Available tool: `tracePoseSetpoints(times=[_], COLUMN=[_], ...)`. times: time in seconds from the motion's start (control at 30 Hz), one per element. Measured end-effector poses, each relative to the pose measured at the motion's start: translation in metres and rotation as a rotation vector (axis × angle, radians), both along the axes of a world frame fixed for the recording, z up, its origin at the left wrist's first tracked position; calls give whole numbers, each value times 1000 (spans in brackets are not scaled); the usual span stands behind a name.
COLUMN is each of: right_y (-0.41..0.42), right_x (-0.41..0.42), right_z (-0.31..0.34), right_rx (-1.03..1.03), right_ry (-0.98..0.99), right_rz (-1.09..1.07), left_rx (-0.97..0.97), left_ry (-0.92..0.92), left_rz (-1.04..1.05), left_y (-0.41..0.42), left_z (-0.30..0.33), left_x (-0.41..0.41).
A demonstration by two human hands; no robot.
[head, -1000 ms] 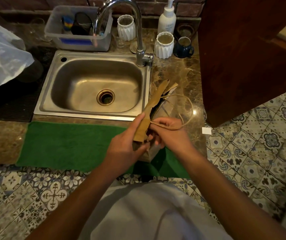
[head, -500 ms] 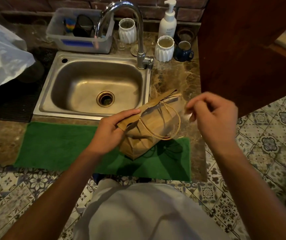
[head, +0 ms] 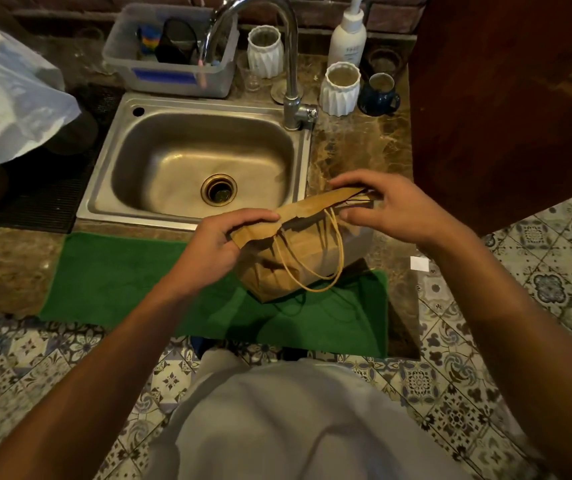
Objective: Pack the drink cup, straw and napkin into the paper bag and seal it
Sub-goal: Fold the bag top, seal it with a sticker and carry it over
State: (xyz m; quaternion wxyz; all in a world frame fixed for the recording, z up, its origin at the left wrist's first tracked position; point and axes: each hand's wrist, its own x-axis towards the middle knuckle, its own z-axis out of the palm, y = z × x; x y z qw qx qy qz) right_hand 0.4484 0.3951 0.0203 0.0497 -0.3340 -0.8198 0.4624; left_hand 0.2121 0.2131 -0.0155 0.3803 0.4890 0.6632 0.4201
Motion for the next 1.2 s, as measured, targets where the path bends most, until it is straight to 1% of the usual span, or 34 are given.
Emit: tracePoseSetpoints(times=[0.1, 0.2, 0.4, 0.5, 0.57, 0.63, 0.67, 0.73, 0.77, 0.8, 0.83, 0.87, 0.93, 0.97, 1.0, 1.1, 1.2], right_y=[7, 6, 0, -6, -9, -11, -13, -16, -17, -18, -18, -19, -20, -21, -22, -27, -33], right_x=[11, 16, 18, 20, 22, 24, 26, 28, 29, 29, 29, 28, 28, 28, 28, 29, 27], right_z=[-13, -18, -28, -33, -35, -35, -36, -36, -38, -38, -39, -39, -39, -39, -40, -46, -52], right_rx=[-88, -151, -72, -61, -44, -22, -10, 13, 25, 35, 44, 53, 65, 72, 81, 127, 149], right_ry=[59, 111, 153, 203, 222, 240, 250, 262, 264, 264, 263, 266, 281, 287, 289, 283, 287], right_rz=[-81, -112, -153, -175, -192, -209, -216, -229, -233, -236, -239, -238, -229, -233, -253, -392, -485], left_rx=[-16, -41, -38, -26, -38, -93, -144, -244, -248, -217, -174, -142, -152, -177, -196, -207, -190], left_ry=[-64, -52, -58, -6, 34, 126, 127, -14, -77, -81, -5, 118, 401, 471, 476, 406, 494], left_rz=[28, 32, 15, -3, -61, -188, -260, -325, -307, -264, -212, -183, -227, -284, -337, -448, -483], left_y=[-2, 0, 2, 2, 1, -2, -4, -3, 0, 5, 13, 23, 40, 47, 53, 58, 57], left_z=[-4, -5, 1, 1, 4, 13, 21, 41, 47, 50, 48, 43, 32, 27, 24, 24, 25], left_x=[-3, -6, -1, 1, -2, -11, -18, -27, -27, -23, -18, -14, -4, -1, 0, 5, 9])
